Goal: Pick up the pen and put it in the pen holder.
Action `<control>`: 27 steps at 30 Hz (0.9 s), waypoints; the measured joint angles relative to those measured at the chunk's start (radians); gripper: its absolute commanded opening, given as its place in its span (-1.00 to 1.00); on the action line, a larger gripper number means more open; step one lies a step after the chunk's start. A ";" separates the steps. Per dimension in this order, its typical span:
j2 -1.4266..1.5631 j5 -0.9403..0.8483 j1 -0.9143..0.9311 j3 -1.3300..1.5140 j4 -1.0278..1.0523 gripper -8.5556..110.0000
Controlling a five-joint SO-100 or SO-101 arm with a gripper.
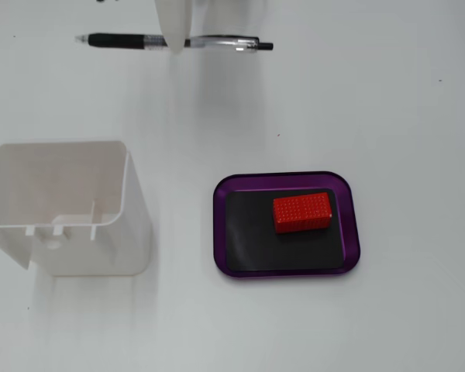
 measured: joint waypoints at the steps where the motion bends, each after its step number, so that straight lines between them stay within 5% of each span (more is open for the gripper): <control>1: 0.015 0.048 -0.003 -0.041 0.003 -0.87; 15: -0.250 0.445 -0.006 -0.471 -0.195 -0.87; 27: -0.730 0.485 -0.003 -0.842 -0.272 -0.87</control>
